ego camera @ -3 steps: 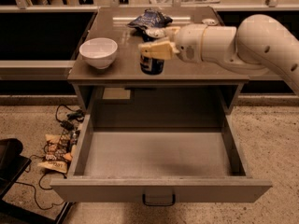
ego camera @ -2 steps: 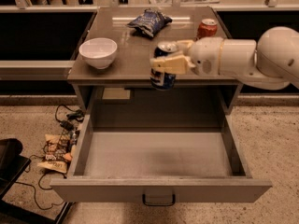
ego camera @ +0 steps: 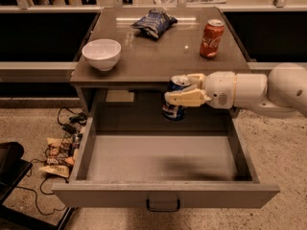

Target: Place pepsi can into top drawer

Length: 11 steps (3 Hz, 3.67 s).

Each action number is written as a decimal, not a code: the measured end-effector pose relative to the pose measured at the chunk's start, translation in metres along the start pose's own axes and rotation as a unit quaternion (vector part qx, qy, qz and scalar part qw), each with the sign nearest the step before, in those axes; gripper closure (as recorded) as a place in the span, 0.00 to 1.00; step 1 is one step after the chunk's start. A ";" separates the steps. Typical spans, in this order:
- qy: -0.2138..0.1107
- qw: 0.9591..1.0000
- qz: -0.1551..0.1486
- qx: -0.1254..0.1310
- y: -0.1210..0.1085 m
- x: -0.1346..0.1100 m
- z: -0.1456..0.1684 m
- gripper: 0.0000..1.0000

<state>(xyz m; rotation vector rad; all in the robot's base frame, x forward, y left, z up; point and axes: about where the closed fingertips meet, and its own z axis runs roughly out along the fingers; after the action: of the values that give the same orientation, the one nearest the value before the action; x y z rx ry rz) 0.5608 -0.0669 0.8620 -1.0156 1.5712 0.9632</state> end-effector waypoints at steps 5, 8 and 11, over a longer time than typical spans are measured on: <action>-0.038 0.999 -0.003 -0.031 0.027 0.129 0.093 0.73; -0.039 0.999 -0.004 -0.037 0.031 0.128 0.099 0.00; -0.009 0.997 -0.011 -0.076 0.019 0.079 0.091 0.00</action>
Offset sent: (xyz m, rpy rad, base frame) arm -0.0155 0.0733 -0.1526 0.0969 -0.0119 0.0190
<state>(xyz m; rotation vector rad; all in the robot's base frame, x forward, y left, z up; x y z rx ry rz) 0.5587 0.0119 0.7696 -1.1231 1.4868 1.0865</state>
